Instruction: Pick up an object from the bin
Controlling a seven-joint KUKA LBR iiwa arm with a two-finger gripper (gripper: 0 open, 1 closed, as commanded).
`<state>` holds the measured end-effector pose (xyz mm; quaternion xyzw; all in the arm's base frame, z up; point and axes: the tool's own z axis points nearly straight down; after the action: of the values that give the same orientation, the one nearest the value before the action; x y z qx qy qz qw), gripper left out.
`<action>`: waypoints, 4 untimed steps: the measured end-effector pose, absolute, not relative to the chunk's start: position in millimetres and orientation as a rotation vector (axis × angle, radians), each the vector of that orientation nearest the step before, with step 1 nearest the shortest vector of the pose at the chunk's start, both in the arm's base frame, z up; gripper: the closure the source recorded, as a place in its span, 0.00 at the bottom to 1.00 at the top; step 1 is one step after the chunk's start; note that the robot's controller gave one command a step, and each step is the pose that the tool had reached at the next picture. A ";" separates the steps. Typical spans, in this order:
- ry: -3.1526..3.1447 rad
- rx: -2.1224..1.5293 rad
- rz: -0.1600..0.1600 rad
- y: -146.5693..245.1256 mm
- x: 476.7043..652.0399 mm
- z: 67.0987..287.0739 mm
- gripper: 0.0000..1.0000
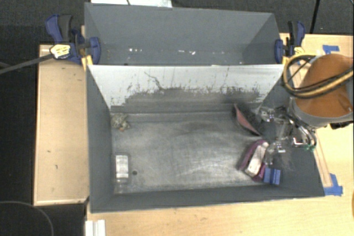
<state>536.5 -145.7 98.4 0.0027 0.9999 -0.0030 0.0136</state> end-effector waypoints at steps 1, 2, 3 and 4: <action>3.132 0.083 -0.002 -137.8 488.9 177.9 0.00; 3.093 -0.468 -0.002 -84.0 481.7 82.2 0.00; 3.127 -0.195 0.005 -28.1 537.9 114.9 0.00; 3.126 0.026 0.011 -140.0 582.9 120.9 0.00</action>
Offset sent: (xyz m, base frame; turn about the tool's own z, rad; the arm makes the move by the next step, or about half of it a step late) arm -0.0484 0.0079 0.0747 0.0498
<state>582.9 -140.0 120.9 0.0084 0.9999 0.0034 0.0079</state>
